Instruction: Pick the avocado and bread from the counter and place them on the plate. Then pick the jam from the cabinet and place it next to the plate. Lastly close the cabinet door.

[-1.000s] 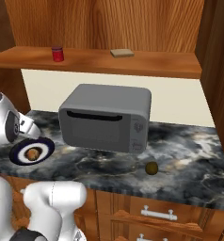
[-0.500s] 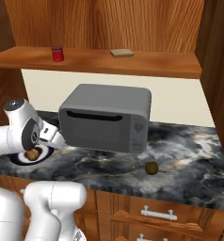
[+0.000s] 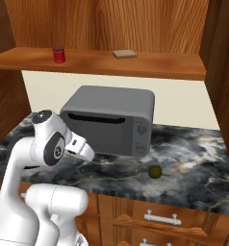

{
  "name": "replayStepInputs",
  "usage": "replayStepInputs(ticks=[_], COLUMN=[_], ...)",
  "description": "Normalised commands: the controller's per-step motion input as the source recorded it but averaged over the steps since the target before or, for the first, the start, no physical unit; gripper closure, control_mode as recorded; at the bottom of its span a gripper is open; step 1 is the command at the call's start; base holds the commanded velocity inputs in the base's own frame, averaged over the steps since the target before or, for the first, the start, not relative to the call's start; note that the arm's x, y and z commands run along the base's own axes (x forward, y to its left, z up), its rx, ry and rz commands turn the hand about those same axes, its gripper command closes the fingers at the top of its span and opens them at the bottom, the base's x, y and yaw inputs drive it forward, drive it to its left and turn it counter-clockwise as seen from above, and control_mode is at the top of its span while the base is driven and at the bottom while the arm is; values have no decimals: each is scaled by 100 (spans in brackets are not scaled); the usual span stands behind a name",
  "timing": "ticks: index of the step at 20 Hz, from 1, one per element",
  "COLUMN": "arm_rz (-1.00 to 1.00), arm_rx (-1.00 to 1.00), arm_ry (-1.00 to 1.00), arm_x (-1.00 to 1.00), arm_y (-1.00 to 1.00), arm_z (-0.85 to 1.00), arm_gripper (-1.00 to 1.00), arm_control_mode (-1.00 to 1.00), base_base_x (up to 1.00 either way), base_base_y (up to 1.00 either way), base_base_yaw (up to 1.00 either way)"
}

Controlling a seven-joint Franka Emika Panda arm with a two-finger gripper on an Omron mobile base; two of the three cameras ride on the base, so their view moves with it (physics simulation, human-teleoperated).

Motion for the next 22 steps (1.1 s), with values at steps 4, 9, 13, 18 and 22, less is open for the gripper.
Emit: replayStepInputs(ticks=[4, 9, 13, 18, 22], arm_rz=[-10, -10, -6, -1, 1], arm_rx=[0, 0, 0, 0, 0], arm_ry=[-8, -5, -4, -2, -1], arm_x=[3, 13, 33, 75, 100], arm_y=[-100, -100, -100, -100, -83], arm_z=[-1, -8, -15, -19, -6], arm_gripper=[-100, -100, -100, -100, -100], arm_control_mode=[-100, -100, -100, -100, -100], base_base_x=[0, 0, 0, 0, 0], base_base_y=[0, 0, 0, 0, 0], base_base_yaw=[0, 0, 0, 0, 0])
